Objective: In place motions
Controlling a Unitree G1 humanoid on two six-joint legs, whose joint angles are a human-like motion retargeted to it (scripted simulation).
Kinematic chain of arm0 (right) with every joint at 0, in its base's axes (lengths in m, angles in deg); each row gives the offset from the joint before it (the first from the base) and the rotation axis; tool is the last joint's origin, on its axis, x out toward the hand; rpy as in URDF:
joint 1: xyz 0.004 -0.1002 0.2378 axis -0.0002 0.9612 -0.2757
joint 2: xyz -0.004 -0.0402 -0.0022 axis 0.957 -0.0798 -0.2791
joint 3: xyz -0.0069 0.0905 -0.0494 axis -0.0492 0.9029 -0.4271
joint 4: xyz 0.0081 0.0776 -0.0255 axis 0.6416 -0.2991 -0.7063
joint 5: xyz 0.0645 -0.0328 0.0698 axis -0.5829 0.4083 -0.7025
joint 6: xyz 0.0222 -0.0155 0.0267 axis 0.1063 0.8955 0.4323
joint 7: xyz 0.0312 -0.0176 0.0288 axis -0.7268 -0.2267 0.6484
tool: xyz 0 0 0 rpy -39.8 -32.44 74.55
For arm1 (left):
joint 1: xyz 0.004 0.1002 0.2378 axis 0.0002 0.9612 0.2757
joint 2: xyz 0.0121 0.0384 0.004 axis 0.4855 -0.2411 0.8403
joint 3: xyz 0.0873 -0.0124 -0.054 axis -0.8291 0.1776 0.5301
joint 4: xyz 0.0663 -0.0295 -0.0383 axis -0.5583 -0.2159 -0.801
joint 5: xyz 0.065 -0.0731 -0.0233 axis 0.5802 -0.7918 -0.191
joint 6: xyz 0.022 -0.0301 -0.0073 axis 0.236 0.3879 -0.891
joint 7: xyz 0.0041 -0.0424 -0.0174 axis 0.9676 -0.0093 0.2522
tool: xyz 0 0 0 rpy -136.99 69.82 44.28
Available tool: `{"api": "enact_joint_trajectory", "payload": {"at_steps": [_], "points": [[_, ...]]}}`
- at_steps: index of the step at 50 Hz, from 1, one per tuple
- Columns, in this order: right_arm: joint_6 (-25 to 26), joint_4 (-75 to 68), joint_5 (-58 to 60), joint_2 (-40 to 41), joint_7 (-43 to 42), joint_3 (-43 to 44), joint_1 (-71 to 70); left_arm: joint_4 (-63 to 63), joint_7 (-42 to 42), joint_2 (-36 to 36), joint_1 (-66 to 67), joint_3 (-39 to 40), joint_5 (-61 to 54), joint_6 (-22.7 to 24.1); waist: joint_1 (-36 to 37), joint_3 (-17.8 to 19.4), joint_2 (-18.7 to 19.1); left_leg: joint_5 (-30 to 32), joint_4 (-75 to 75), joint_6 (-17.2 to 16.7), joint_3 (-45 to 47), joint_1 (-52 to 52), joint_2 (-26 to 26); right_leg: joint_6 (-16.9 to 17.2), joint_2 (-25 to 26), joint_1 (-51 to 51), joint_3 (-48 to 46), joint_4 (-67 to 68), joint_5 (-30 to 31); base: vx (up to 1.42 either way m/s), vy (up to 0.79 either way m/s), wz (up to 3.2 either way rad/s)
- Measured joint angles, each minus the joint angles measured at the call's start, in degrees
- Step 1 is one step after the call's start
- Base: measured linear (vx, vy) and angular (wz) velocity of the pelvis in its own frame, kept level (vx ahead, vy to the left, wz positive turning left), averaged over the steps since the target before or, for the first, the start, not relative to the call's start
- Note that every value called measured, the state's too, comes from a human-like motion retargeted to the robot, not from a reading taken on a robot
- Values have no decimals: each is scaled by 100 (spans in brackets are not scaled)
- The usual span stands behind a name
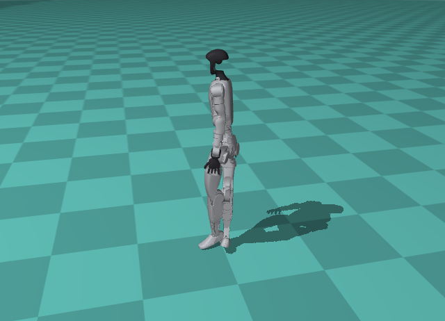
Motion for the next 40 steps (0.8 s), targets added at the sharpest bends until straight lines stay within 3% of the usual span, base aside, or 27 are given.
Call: {"api": "enact_joint_trajectory", "payload": {"at_steps": [2,6,10,14,17,21,22,25,26,28,30,33,37,40], "points": [[60,-15,22,27,-46,-75,0,-159,-85,-1,58,238,-52,-93,116,-34,-18,47,-23,-10,-63,-32,75,0,-41,89,109,202,363,34,17,117],[-138,28,-133,1,-30,-16,34,-417,-344,-39,127,350,-142,-101,156,103,454,-18,-421,-16,-762,429,98,0,18,681,83,1033,1393,41,18,106],[-94,63,21,-61,-120,-86,201,-693,-372,69,336,313,129,-152,-370,18,970,-34,-471,-107,-1675,639,362,0,-450,589,1254,2952,1920,46,8,170],[-51,-16,-343,-55,-85,-144,-39,-986,-432,382,103,85,387,-317,-383,271,932,357,-557,-288,-1738,327,622,0,32,-945,3032,3851,1019,-22,-48,49],[-41,15,-480,15,19,-157,-159,-1064,-430,478,0,-67,532,-405,-613,542,860,353,-603,-416,-2016,438,550,0,305,-1361,4055,3672,713,23,-19,146],[-73,95,-428,117,-75,-260,-61,-1004,-312,397,123,-203,673,-450,-1062,687,860,62,-685,-299,-2527,816,89,-50,-171,-1069,4808,2400,185,49,33,194],[-83,98,-416,116,-88,-282,-23,-981,-310,351,160,-231,711,-455,-1194,768,831,-6,-692,-273,-2652,967,-71,-175,-299,-959,5026,2034,-82,29,14,209],[-79,57,-350,147,-80,-360,-5,-924,-341,296,209,-288,741,-407,-1349,959,758,-69,-728,-325,-2905,1233,-214,-980,-117,-906,6045,838,-868,21,-13,143],[-64,11,-313,154,-85,-379,-5,-922,-327,303,232,-329,755,-395,-1355,1006,718,-117,-707,-324,-3014,1328,-261,-1091,-133,-828,6241,540,-807,25,-18,106],[-23,-93,-202,160,-97,-409,38,-918,-264,339,320,-421,818,-391,-1231,1024,627,-223,-628,-309,-3234,1470,-349,-1120,-163,-592,6230,245,-791,31,-19,61],[69,-218,4,204,-56,-280,25,-910,-92,449,299,-540,968,-471,-1024,999,479,-319,-519,-309,-3460,1498,-448,-1011,-443,-349,5159,355,-854,28,-18,55],[143,-206,65,246,56,-98,16,-928,-172,458,278,-713,1089,-493,-733,937,467,-442,-380,-339,-3486,1459,-358,-875,-354,-194,5164,337,-935,16,-19,88],[40,30,232,228,36,-90,78,-915,-84,483,342,-902,1029,-317,-963,843,510,-542,-303,-386,-3868,1537,-300,-830,-310,245,4733,-13,-975,19,-9,125],[20,69,346,152,-78,-95,93,-849,-75,439,456,-811,1303,-304,-1180,556,572,-625,-340,-391,-4133,1527,-318,-1027,-105,396,4566,-446,-1012,18,-1,93]]}}
